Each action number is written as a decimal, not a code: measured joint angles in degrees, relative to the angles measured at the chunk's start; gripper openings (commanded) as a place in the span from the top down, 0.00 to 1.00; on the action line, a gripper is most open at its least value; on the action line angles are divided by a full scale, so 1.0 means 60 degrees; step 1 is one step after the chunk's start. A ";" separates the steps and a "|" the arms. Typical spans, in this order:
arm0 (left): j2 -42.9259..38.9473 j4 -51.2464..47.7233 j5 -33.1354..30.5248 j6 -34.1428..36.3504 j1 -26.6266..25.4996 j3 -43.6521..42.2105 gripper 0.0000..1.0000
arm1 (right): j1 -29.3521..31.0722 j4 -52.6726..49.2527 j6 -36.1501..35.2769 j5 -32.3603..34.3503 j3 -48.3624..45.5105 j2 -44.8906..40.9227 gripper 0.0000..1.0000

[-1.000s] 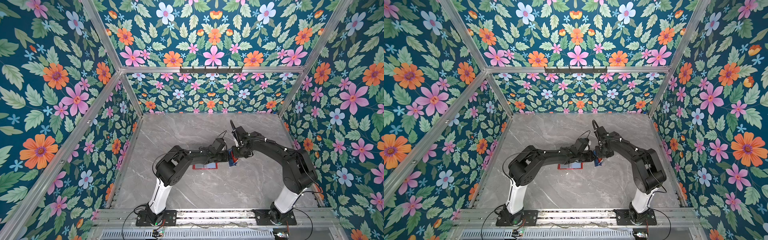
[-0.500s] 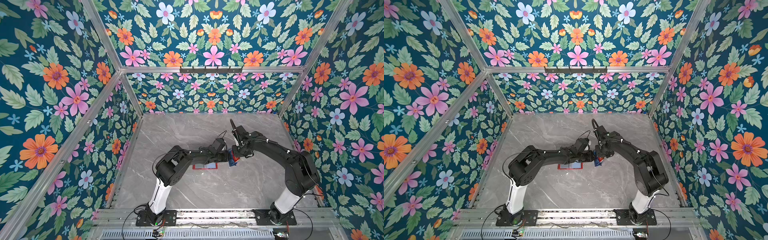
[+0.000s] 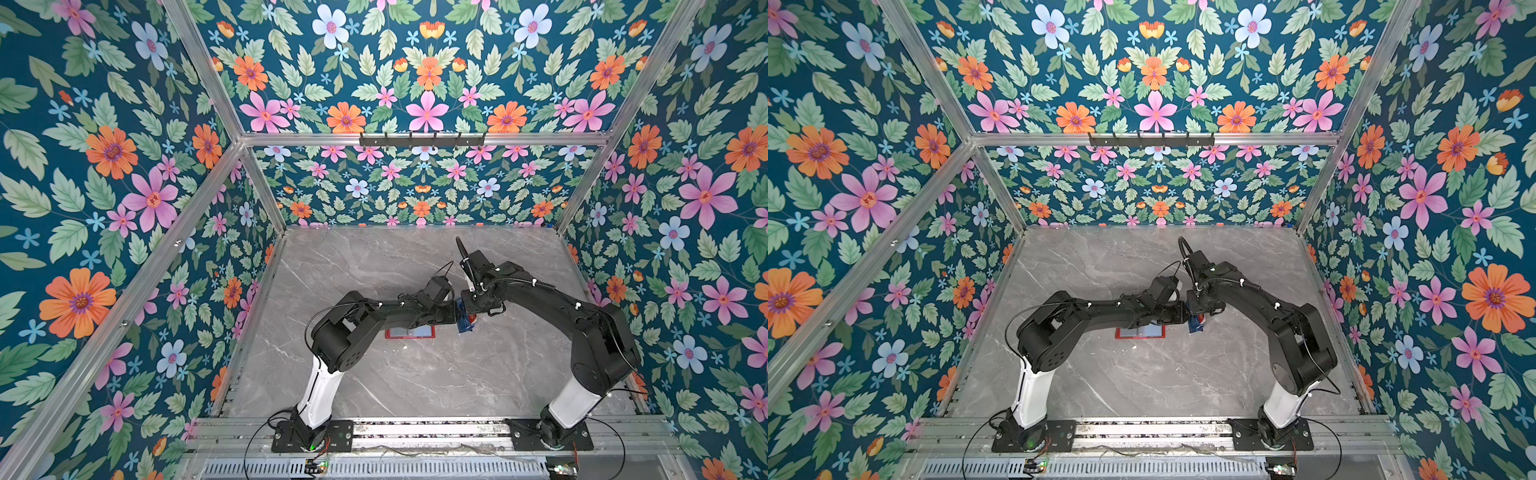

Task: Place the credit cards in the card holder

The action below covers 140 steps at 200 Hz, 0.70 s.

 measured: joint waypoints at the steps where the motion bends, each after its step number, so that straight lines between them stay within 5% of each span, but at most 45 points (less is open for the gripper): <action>1: 0.0000 0.0000 -0.0004 0.0000 0.0000 0.0000 0.75 | 0.0000 0.0000 0.0000 -0.0004 0.0000 0.0000 0.98; 75: -0.0171 -0.0353 0.0095 0.0117 -0.0007 0.0055 0.65 | -0.0029 0.0131 0.0015 -0.0328 -0.0335 -0.0958 1.00; 140: -0.1647 -0.0750 -0.0488 0.0823 -0.0007 -0.0189 0.61 | -0.0178 0.0634 0.0295 -0.1158 -0.0882 -0.1956 1.00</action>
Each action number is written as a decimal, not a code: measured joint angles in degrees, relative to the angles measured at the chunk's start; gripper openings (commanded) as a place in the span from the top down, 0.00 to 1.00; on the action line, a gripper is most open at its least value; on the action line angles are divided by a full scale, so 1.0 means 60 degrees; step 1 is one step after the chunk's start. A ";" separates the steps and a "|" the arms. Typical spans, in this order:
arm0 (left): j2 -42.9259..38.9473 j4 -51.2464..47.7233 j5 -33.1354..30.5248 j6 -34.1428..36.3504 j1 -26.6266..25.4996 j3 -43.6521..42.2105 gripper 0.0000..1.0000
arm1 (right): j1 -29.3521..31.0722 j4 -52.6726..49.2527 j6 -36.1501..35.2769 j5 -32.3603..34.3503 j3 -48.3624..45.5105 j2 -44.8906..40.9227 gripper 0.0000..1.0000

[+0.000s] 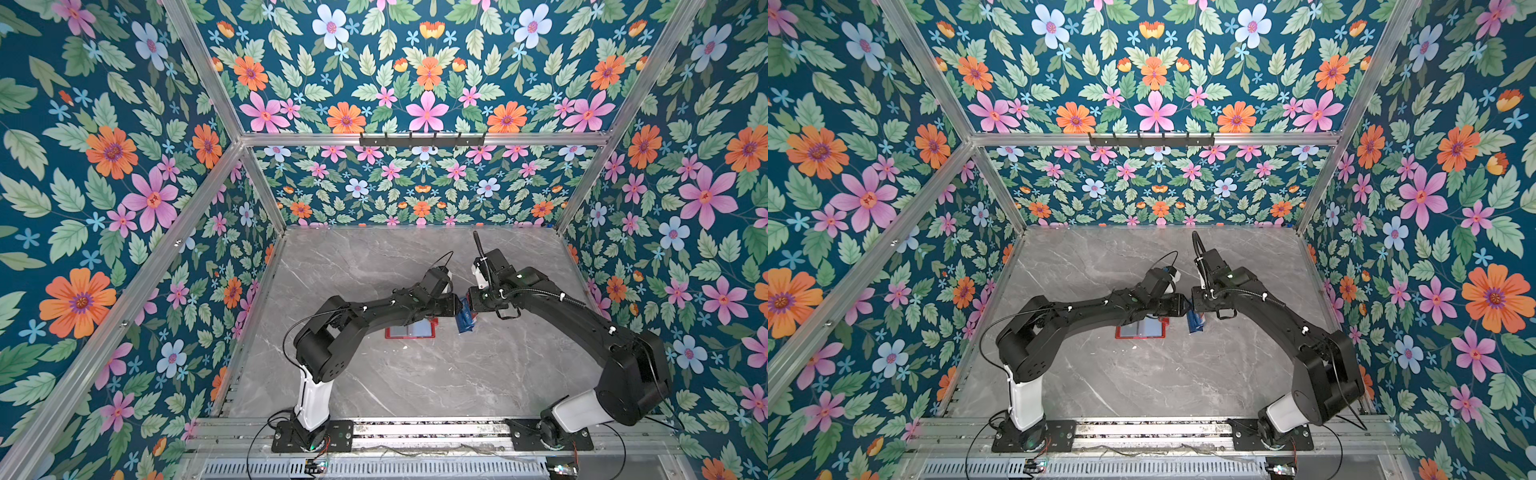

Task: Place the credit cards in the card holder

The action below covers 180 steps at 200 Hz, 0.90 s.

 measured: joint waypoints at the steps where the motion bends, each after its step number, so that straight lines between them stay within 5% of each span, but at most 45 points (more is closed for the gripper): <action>1: -0.0047 -0.0018 -0.0026 0.0018 0.0000 -0.0025 0.61 | 0.0000 0.0015 0.0007 -0.0036 -0.0015 -0.0018 1.00; 98: -0.3555 -0.0783 -0.1905 0.0714 0.1137 -0.3213 0.62 | 0.0317 0.1690 0.0652 -0.2401 -0.0630 0.0058 1.00; 180: -0.5115 -0.0783 -0.1450 0.0732 0.2849 -0.5453 0.73 | 0.0780 0.2812 0.1282 -0.3592 -0.0535 0.1413 1.00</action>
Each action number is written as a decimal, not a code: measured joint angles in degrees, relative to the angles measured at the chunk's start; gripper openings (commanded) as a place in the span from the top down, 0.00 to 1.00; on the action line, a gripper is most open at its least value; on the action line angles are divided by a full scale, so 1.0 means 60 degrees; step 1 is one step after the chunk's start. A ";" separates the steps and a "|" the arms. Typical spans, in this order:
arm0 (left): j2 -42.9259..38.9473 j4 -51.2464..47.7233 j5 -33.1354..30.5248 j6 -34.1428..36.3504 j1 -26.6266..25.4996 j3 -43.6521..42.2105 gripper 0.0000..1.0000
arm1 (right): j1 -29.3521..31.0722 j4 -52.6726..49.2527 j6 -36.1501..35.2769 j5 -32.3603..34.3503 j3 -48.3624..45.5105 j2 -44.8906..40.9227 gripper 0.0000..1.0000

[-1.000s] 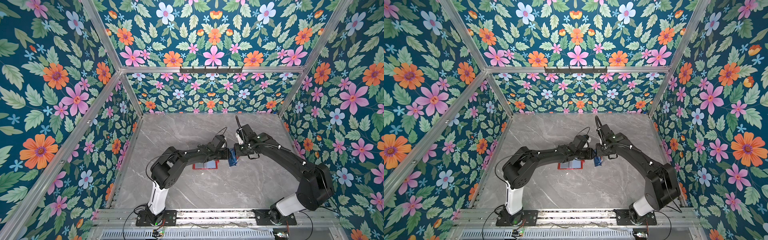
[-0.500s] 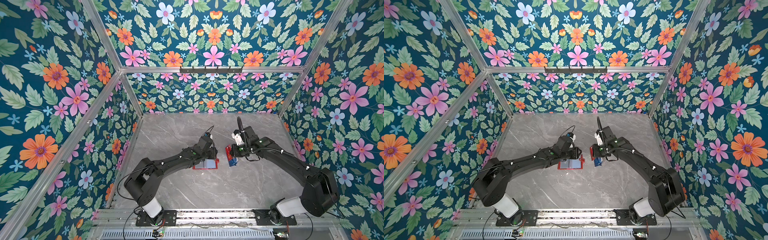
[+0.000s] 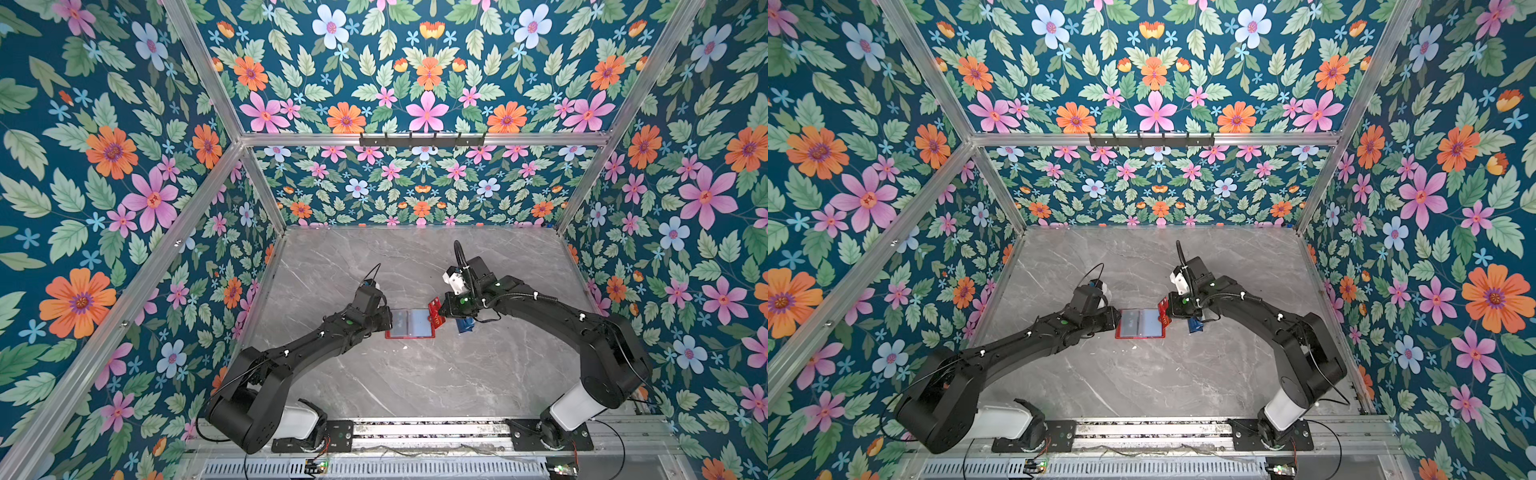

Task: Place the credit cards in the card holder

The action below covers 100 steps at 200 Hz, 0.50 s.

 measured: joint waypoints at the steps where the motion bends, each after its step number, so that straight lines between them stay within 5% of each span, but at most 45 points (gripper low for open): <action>1: 0.0000 0.0007 0.0007 0.0000 0.0007 -0.0007 0.74 | 0.0004 0.0011 0.0004 -0.0011 0.0004 0.0015 1.00; 31: 0.0237 0.0364 0.0433 -0.0011 0.0215 -0.0251 0.87 | 0.0142 0.0339 0.0124 -0.0350 0.0120 0.0681 1.00; 100: 0.1384 0.0954 0.0874 -0.0237 0.0295 -0.0095 0.94 | 0.0197 0.1279 0.0597 -0.1093 0.0124 0.1421 1.00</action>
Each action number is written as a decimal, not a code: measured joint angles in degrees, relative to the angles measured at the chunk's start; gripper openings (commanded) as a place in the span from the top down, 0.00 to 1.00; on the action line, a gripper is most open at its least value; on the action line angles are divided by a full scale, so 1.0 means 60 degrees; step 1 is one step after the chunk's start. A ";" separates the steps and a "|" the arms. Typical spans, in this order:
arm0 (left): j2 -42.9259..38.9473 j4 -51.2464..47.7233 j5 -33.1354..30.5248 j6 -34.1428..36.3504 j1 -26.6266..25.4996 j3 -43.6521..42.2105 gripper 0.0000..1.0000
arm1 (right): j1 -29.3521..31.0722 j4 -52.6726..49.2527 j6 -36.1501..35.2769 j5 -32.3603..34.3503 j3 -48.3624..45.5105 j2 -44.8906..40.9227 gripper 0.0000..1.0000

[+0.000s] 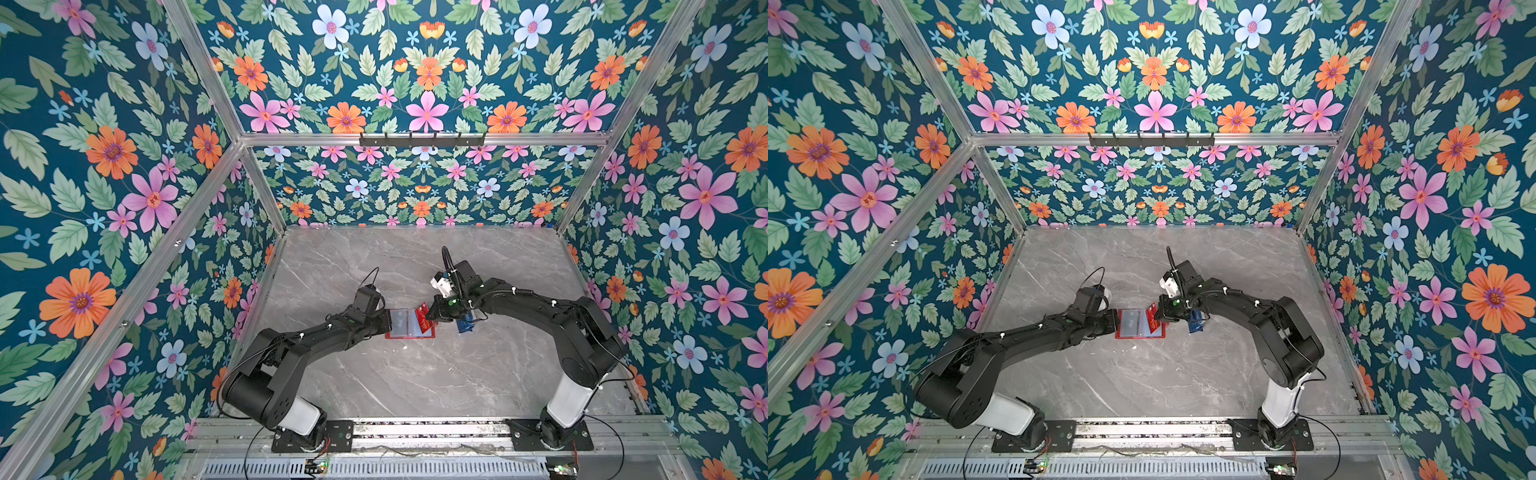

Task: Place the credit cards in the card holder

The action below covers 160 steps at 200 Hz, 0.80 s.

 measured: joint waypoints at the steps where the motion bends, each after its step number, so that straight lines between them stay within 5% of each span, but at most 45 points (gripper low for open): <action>1: 0.0018 0.0004 0.0004 -0.0007 0.0000 0.0007 0.94 | 0.0000 0.0022 0.0007 -0.0015 0.0004 0.0015 1.00; 160: 0.0259 0.0295 -0.0066 -0.0550 -0.0022 -0.0273 0.97 | 0.0055 0.0922 0.0568 -0.0750 0.0204 0.1086 1.00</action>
